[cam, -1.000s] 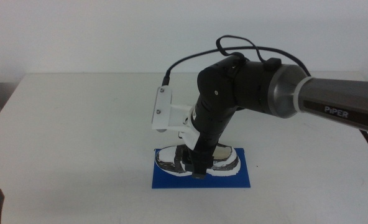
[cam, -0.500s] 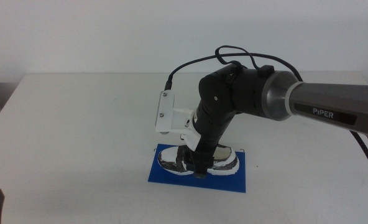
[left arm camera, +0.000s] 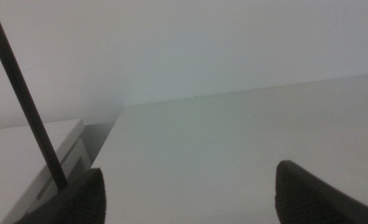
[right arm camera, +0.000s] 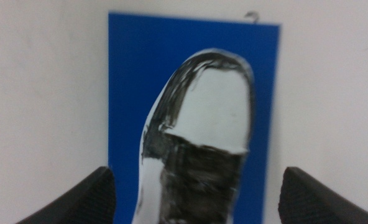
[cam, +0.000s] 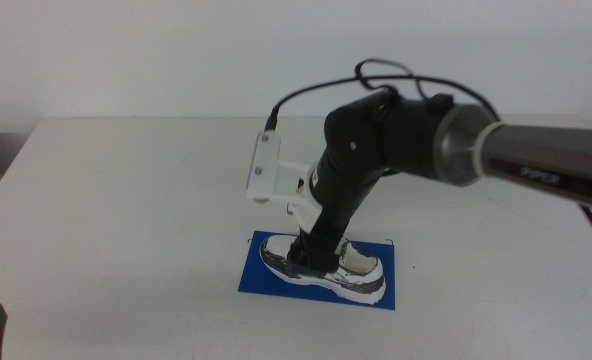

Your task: Use one arm to grab the shoe from the table and place it on the mat.

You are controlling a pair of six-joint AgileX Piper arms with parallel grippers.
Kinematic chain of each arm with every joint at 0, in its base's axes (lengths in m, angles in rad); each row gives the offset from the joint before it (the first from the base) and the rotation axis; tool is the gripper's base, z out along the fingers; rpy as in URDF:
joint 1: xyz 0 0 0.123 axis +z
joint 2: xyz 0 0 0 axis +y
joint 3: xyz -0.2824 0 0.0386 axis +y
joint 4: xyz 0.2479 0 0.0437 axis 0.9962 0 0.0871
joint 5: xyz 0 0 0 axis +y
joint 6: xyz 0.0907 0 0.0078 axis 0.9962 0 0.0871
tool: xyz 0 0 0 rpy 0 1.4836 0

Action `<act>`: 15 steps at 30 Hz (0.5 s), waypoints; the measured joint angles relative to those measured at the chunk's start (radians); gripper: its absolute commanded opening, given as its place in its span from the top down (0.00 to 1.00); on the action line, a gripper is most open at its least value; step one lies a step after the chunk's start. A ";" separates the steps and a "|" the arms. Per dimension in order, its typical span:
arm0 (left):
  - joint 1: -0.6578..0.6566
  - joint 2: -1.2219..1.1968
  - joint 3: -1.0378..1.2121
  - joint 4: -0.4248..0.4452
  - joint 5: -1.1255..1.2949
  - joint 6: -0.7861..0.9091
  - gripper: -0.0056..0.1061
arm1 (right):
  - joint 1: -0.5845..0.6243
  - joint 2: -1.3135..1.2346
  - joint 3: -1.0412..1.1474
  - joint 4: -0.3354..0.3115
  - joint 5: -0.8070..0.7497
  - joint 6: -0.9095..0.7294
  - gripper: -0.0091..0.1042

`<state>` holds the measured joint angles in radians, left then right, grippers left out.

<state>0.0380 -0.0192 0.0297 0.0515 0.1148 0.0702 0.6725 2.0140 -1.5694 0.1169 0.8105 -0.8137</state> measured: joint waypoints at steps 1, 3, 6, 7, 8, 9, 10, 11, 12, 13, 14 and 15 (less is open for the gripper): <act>0.000 0.000 0.000 0.000 0.000 0.000 0.11 | 0.000 -0.018 0.000 0.000 0.000 0.003 0.28; 0.000 0.000 0.000 0.000 0.000 0.000 0.11 | -0.001 -0.062 0.002 -0.001 0.000 0.016 0.28; 0.000 0.000 0.000 0.000 0.000 0.000 0.11 | -0.013 -0.164 0.020 -0.003 -0.007 0.066 0.30; 0.000 0.000 0.000 0.000 0.000 0.000 0.11 | -0.023 -0.212 0.037 -0.003 -0.019 0.087 0.30; 0.000 0.000 0.000 0.000 0.000 0.000 0.11 | -0.036 -0.264 0.061 -0.004 -0.040 0.107 0.31; 0.000 0.000 0.000 0.000 0.000 0.000 0.11 | -0.052 -0.320 0.085 -0.006 -0.061 0.124 0.32; 0.000 0.000 0.000 0.000 0.000 0.000 0.11 | -0.072 -0.380 0.120 -0.008 -0.094 0.146 0.33; 0.000 0.000 0.000 0.000 0.000 0.000 0.11 | -0.095 -0.441 0.158 -0.009 -0.127 0.168 0.34; 0.000 0.000 0.000 0.000 0.000 0.000 0.11 | -0.114 -0.491 0.191 -0.012 -0.156 0.186 0.34; 0.000 0.000 0.000 0.000 0.000 0.000 0.11 | -0.139 -0.553 0.235 -0.014 -0.188 0.209 0.35; 0.000 0.000 0.000 0.000 0.000 0.000 0.11 | -0.164 -0.614 0.280 -0.022 -0.220 0.232 0.36; 0.000 0.000 0.000 0.000 0.000 0.000 0.11 | -0.182 -0.662 0.316 -0.027 -0.247 0.254 0.36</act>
<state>0.0380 -0.0192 0.0297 0.0515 0.1148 0.0702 0.4901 1.3521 -1.2530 0.0894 0.5639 -0.5597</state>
